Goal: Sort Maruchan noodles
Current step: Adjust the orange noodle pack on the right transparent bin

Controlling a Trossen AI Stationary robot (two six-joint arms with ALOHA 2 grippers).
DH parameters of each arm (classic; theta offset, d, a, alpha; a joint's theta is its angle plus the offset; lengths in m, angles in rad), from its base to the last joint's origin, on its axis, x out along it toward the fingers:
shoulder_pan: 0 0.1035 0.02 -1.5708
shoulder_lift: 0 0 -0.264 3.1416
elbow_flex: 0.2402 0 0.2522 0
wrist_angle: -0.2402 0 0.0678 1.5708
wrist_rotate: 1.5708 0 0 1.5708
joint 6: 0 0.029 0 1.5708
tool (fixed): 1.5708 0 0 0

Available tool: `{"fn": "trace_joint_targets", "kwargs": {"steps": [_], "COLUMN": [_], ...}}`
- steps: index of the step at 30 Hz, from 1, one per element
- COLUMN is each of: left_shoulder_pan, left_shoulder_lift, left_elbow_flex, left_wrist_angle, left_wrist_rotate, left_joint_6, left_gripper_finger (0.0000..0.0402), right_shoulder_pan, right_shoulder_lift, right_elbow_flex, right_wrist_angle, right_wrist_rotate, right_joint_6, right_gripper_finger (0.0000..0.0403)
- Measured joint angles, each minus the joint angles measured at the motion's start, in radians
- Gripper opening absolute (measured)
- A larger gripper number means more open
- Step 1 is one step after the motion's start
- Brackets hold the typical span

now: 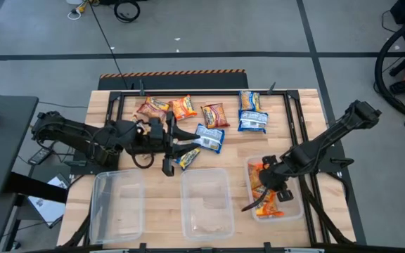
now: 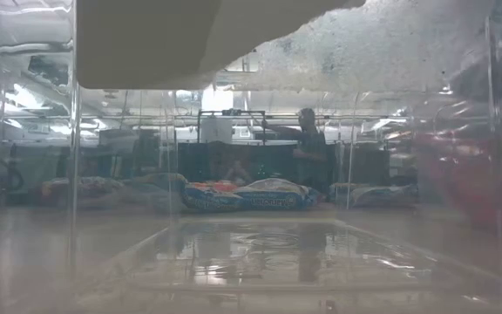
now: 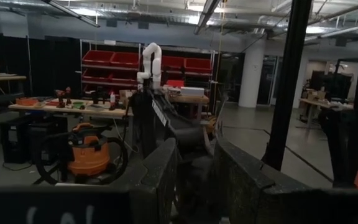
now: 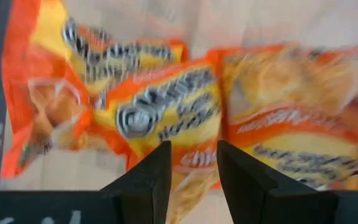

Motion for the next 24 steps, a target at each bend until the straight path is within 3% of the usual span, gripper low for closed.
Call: {"fn": "trace_joint_targets", "kwargs": {"steps": [6,9,11,15,21,24], "left_shoulder_pan": [0.003,0.005,0.005,0.004,0.005,0.006], "left_shoulder_lift": [0.000,0.000,0.000,0.000,0.000,0.000], "left_elbow_flex": [0.000,0.000,0.000,0.000,0.000,0.000], "left_wrist_angle": [-0.007,-0.008,-0.008,-0.008,-0.008,-0.009], "left_wrist_rotate": [0.000,0.000,0.000,0.000,0.000,0.000], "left_joint_6": [0.001,0.001,0.000,0.001,0.001,0.003], "left_gripper_finger": [0.0117,0.0117,0.0117,0.0117,0.0117,0.0117], "right_shoulder_pan": [0.030,0.041,0.042,0.044,0.045,0.051], "right_shoulder_lift": [-0.001,0.000,0.011,0.042,0.081,0.083], "right_elbow_flex": [0.076,0.045,0.010,-0.038,-0.043,-0.045], "right_wrist_angle": [-0.108,-0.115,-0.110,-0.073,0.083,0.106], "right_wrist_rotate": [0.170,0.263,0.270,0.232,0.015,-0.027], "right_joint_6": [0.034,0.089,0.111,0.103,0.066,0.073], "right_gripper_finger": [0.0096,0.0059,0.0030,0.0011,0.0014,0.0006]}}
